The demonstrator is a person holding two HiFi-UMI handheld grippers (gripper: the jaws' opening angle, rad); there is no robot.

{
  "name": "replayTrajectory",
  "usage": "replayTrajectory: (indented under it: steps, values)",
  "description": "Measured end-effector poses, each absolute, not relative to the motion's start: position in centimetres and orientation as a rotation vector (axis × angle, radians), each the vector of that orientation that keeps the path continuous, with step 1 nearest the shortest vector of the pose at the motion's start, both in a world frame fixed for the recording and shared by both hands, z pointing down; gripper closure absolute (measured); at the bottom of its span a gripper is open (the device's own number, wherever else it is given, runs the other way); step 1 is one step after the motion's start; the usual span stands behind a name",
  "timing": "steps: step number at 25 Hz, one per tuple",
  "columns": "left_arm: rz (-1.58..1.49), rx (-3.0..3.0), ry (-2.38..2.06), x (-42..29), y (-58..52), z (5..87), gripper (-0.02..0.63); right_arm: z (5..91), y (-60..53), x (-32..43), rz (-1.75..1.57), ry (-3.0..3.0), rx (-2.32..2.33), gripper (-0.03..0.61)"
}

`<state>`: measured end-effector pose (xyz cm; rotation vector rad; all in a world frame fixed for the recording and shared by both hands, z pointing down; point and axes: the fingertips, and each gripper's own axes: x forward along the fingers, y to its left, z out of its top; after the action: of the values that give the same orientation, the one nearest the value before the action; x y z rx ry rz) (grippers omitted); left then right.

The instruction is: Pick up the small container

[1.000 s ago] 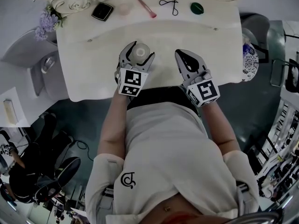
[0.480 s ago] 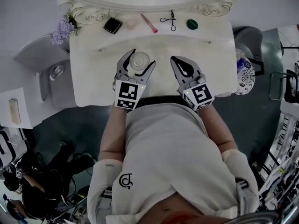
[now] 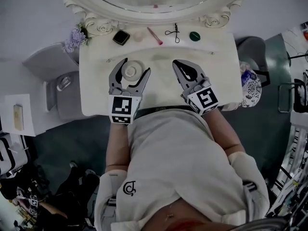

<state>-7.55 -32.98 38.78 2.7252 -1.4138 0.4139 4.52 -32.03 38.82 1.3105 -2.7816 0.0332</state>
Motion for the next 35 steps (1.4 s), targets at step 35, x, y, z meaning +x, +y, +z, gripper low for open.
replayTrajectory:
  steps: [35]
  values:
    - [0.413,2.743,-1.343,-7.5,-31.5,37.9,0.265,36.9,-30.8,4.7,-0.034,-2.76,1.388,0.575]
